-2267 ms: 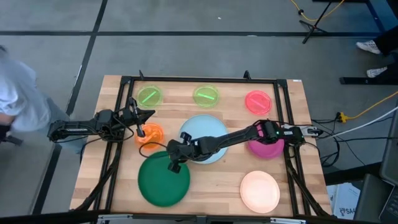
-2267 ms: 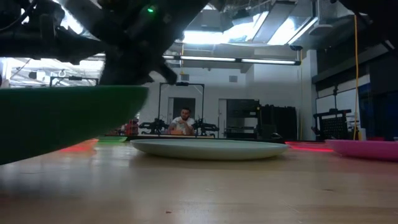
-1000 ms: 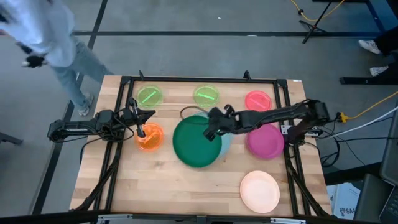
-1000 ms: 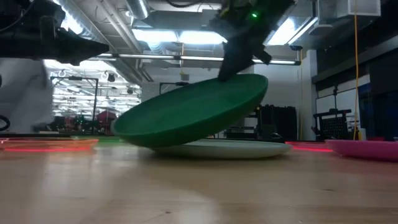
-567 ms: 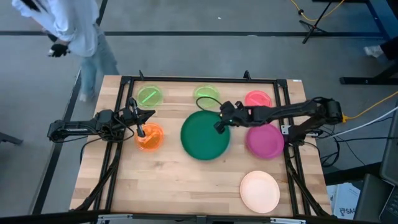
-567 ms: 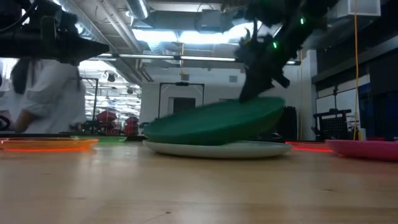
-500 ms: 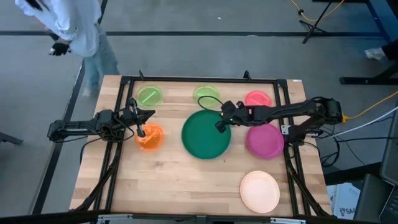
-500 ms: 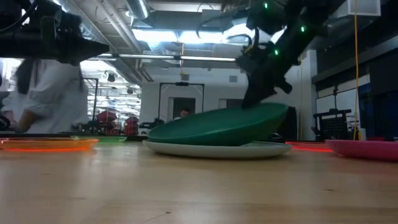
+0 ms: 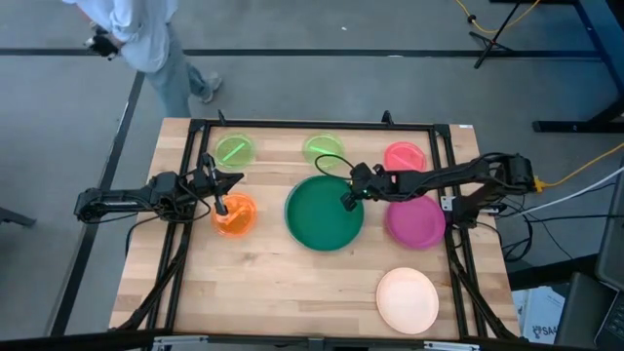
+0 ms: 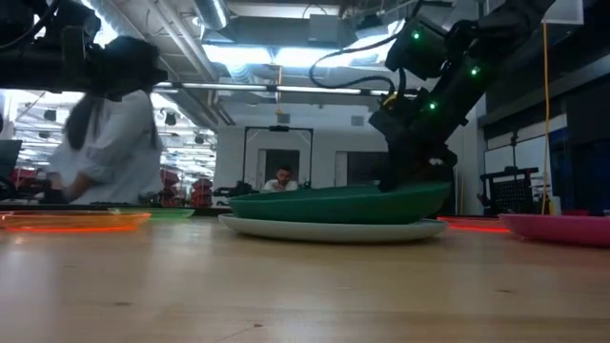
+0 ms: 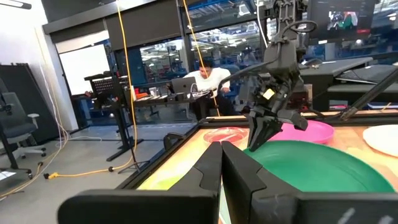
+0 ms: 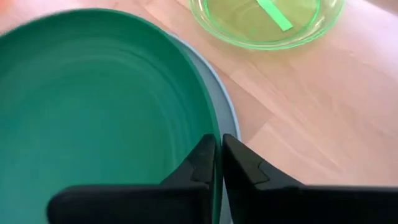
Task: Stack plastic plates
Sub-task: Stack the dark green plate on the blue plate, then stack the pink plate on the dark green plate
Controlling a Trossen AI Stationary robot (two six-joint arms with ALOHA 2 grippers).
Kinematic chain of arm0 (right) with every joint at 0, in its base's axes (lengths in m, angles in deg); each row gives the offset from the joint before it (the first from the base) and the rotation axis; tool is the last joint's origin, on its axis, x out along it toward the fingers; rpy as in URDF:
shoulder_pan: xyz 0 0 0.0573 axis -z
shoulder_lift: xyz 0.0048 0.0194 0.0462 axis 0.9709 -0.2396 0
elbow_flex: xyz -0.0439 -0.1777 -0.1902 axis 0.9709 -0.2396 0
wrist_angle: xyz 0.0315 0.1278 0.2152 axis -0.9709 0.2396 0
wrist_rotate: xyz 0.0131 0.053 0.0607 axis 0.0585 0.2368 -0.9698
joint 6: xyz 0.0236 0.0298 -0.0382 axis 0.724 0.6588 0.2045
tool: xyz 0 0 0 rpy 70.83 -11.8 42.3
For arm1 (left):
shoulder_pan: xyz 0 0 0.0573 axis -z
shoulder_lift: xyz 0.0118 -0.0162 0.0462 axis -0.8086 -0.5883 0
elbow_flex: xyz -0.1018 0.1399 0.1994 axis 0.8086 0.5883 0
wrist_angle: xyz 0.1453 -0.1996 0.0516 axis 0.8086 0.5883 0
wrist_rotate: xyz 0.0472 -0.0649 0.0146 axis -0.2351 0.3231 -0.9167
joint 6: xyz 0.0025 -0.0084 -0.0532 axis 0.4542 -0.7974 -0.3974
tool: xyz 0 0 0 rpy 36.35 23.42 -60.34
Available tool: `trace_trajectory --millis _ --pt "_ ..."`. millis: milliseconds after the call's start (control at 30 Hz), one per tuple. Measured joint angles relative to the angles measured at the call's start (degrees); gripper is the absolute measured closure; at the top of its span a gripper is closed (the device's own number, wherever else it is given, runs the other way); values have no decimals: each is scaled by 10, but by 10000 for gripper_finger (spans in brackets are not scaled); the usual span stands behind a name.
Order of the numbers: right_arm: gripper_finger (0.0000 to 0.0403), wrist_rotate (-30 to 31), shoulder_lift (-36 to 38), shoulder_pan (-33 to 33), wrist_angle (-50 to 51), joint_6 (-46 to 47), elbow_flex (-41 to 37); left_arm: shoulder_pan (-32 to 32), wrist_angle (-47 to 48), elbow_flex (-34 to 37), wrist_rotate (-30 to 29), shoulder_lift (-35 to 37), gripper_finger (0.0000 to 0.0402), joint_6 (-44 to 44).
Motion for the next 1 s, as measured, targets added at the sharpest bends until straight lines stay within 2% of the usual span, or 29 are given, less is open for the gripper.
trace_trajectory --millis 100,267,467,567,733,867,1000 --pt "351 0 -13 0 1 -9 0 0 0 0 0 0 397 0" --pt "280 1 -23 0 2 -32 0 0 0 0 -3 0 397 6" --pt "217 0 0 -3 43 -60 26 0 -37 0 9 0 397 80" --pt "204 5 17 -13 83 -75 43 0 -44 0 8 0 397 62" --pt "202 11 42 -37 122 -101 51 0 -2 0 -17 0 393 -15" --pt "205 16 44 -57 166 -89 51 0 11 0 -57 0 362 -49" --pt "205 16 44 -91 205 -56 51 0 18 0 -34 0 319 -67"
